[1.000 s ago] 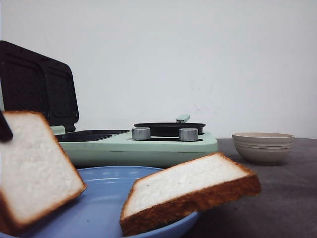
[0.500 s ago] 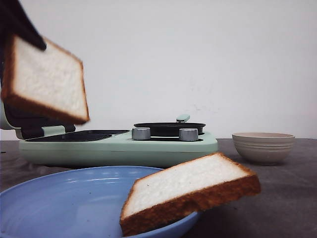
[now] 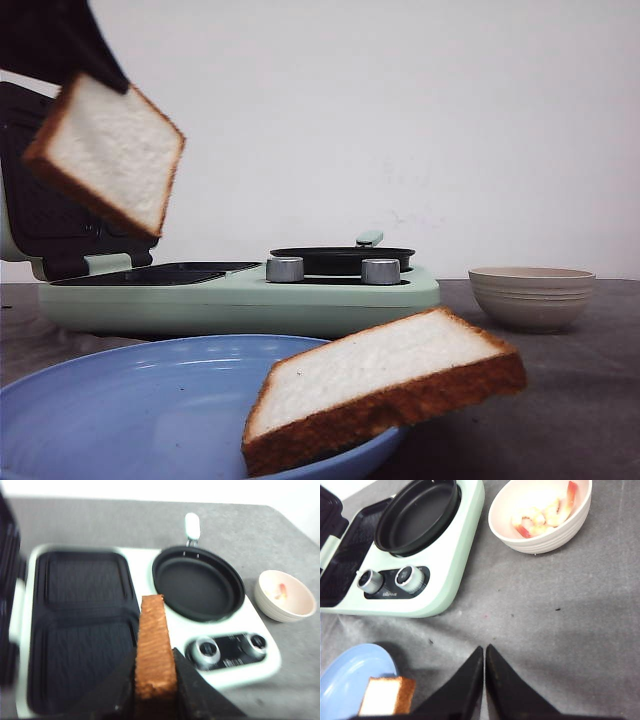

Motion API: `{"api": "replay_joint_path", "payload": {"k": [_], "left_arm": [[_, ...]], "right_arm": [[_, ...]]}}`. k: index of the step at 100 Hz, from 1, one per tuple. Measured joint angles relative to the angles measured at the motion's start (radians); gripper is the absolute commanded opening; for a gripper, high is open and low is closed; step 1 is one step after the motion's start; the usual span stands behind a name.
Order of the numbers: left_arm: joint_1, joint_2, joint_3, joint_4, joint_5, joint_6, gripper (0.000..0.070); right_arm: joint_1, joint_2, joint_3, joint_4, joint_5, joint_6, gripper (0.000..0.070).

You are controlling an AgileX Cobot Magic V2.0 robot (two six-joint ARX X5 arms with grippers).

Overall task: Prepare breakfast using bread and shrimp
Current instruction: 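Grasp the bread slice with the left gripper and lift it off the plate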

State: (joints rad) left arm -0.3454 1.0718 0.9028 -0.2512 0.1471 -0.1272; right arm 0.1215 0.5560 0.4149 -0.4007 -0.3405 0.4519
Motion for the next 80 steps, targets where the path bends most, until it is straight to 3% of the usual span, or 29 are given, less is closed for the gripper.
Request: {"api": "replay_joint_path", "payload": {"k": [51, 80], "left_arm": [[0.0, 0.455, 0.407, 0.154, -0.184, 0.357, 0.0004], [0.0, 0.684, 0.532, 0.206, -0.318, 0.573, 0.0003]], "right_arm": [[0.0, 0.0, 0.0, -0.003, 0.0, -0.036, 0.0], [0.0, 0.0, 0.0, -0.003, 0.004, -0.063, 0.0]]}}
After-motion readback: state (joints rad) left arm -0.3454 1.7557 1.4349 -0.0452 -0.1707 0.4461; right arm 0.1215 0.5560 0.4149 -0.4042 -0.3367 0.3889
